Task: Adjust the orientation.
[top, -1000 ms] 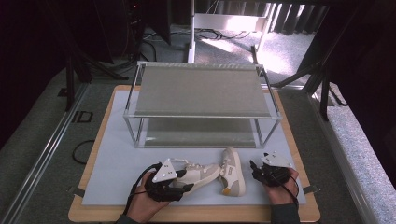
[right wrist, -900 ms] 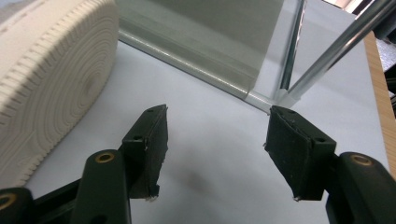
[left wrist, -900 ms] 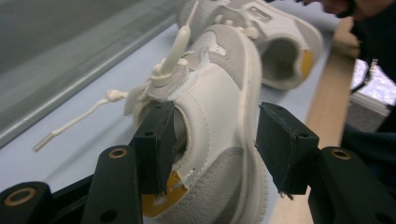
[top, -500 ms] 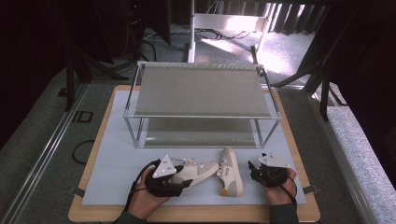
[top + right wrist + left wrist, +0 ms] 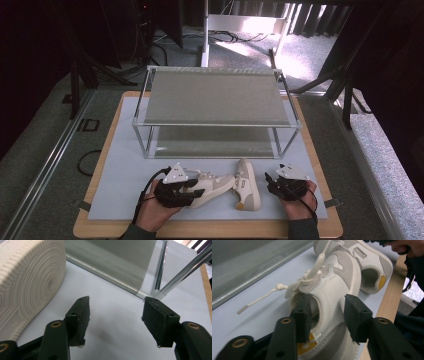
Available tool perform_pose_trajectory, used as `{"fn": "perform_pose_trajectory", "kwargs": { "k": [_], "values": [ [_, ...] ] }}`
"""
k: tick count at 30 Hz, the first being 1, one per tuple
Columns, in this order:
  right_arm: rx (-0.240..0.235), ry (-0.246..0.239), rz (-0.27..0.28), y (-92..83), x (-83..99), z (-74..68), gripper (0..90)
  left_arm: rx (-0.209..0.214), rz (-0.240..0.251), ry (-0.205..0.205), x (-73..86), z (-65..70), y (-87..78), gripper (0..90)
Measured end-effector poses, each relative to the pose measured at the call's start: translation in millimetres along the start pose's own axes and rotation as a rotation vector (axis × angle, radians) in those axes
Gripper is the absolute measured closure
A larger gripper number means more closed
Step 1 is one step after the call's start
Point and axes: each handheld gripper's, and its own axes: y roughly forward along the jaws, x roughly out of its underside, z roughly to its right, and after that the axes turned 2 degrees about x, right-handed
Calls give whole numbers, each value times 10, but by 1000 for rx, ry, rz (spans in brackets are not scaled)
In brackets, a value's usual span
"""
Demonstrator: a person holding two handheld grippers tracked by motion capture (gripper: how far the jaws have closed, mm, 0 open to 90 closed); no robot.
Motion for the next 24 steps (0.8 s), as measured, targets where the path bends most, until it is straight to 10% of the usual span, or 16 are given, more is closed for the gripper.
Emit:
{"fn": "perform_pose_trajectory", "kwargs": {
  "k": [14,24],
  "values": [
    [6,-4,3,0,3,-4,385,24,77,-68,19,-58,-80,849],
    [11,-6,3,-5,7,3,384,-160,85,-66,13,-94,-164,859]
  ]
}}
